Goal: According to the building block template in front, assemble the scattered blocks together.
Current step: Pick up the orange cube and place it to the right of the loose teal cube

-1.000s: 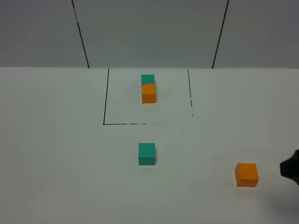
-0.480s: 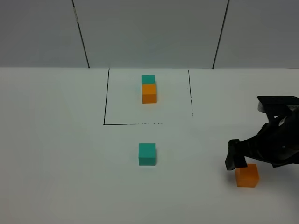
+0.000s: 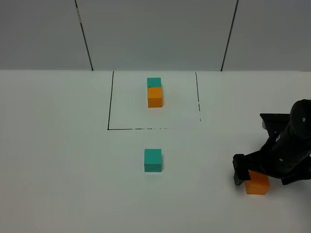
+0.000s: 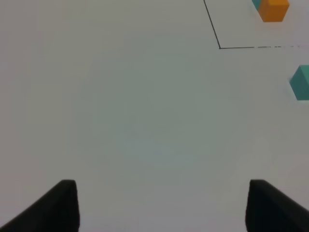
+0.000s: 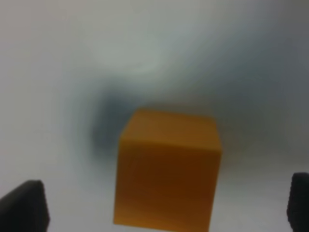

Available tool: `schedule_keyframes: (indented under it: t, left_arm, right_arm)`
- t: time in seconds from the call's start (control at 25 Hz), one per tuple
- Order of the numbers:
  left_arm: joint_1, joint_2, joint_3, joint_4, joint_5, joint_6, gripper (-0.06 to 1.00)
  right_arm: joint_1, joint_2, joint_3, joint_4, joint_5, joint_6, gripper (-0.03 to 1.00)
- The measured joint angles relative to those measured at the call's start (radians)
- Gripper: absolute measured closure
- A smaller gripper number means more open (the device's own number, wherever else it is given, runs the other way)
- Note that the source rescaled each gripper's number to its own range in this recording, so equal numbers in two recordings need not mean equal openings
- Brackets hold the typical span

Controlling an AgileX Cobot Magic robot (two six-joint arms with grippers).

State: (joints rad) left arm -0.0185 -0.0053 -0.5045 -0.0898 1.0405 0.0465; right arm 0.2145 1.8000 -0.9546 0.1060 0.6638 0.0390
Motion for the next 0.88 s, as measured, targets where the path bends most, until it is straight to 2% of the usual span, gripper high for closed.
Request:
schedule_keyframes:
  t: [0.4,0.8,0.88]
  left_arm:
    - [0.0,0.0,0.0,0.0,0.0,0.0,0.44]
    - [0.0,0.0,0.0,0.0,0.0,0.0,0.44]
    - [0.0,0.0,0.0,0.0,0.0,0.0,0.44]
  right_arm:
    - [0.0,0.09,0.0,-0.014,-0.065,0.016,-0.03]
    - [0.0,0.122,-0.013,-0.026,-0.059,0.044,-0.03]
    - [0.001,0.122,-0.014,-0.03,-0.058,0.048,0.0]
